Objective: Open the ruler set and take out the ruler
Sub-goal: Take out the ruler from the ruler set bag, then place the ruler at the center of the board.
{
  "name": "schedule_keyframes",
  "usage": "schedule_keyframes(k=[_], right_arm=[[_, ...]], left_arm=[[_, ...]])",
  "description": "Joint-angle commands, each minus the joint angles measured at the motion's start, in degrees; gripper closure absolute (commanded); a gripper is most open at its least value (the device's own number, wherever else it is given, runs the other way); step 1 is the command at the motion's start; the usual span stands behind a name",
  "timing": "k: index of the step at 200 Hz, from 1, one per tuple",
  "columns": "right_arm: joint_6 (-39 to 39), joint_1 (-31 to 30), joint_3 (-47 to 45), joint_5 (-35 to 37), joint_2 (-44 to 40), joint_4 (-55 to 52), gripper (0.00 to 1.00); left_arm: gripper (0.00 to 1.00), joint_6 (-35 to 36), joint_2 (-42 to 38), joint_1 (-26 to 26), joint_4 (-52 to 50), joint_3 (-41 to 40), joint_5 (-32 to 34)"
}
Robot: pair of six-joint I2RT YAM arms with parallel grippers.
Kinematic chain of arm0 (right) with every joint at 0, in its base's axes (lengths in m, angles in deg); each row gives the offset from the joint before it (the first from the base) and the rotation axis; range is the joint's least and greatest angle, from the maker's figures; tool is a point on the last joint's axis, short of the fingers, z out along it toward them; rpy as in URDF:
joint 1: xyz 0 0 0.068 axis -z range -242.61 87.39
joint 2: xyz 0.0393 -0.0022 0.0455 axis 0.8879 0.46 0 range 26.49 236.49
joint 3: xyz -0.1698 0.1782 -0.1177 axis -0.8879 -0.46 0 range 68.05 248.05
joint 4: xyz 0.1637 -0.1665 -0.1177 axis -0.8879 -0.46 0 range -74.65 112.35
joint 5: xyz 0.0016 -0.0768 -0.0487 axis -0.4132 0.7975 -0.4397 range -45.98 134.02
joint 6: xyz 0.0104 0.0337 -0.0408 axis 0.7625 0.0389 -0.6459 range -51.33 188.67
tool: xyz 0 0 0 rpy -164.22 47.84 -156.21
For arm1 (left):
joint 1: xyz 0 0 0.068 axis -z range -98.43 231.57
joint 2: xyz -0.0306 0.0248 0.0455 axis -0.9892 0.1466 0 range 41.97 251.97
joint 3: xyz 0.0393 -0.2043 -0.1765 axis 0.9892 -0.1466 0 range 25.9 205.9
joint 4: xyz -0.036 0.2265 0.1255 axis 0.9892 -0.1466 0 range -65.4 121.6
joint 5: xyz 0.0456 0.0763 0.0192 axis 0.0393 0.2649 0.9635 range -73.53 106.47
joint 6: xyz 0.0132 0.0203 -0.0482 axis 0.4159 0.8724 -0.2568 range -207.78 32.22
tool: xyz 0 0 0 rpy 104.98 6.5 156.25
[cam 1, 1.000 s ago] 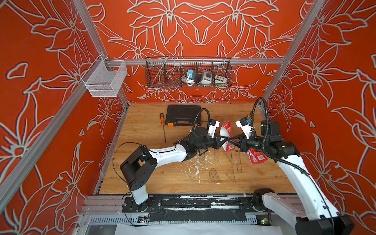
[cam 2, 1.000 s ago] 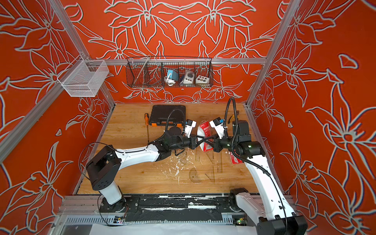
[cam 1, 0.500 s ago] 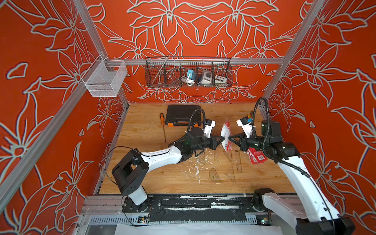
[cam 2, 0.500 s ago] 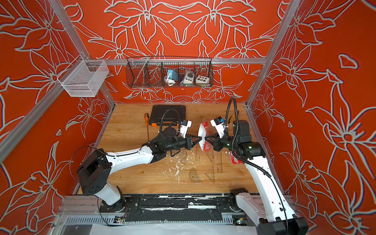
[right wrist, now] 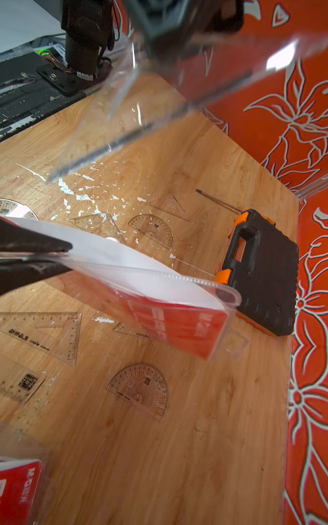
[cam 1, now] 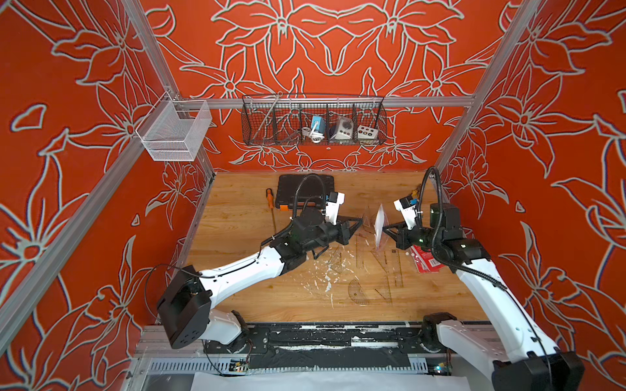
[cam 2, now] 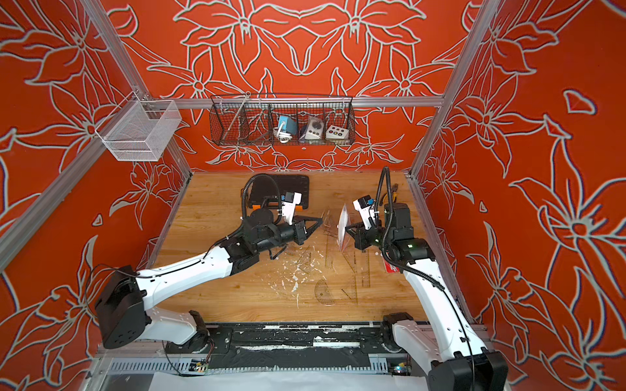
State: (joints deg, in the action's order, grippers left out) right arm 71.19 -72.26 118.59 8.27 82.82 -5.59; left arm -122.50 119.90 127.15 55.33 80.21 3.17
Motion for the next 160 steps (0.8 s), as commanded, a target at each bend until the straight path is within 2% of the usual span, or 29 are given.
schedule_keyframes(k=[1, 32, 81, 119, 160], right_arm=[[0.6, -0.2, -0.9, 2.1, 0.3, 3.0, 1.00], [0.5, -0.2, -1.1, 2.1, 0.7, 3.6, 1.00], [0.5, -0.2, -1.2, 1.0, 0.0, 3.8, 1.00], [0.5, -0.2, -1.2, 0.6, -0.4, 3.5, 1.00], [0.6, -0.3, -1.2, 0.7, -1.0, 3.4, 1.00]], left_arm=[[1.00, 0.6, -4.9, -2.0, -2.9, -2.8, -0.2], [1.00, -1.0, -13.6, -4.6, -6.1, -9.9, -2.4], [1.00, -7.5, -25.7, -7.2, -5.7, -28.6, -5.6], [1.00, -14.4, -25.6, -8.2, 5.0, -41.1, -10.8], [1.00, -17.0, -24.3, -8.4, 9.4, -46.4, -13.6]])
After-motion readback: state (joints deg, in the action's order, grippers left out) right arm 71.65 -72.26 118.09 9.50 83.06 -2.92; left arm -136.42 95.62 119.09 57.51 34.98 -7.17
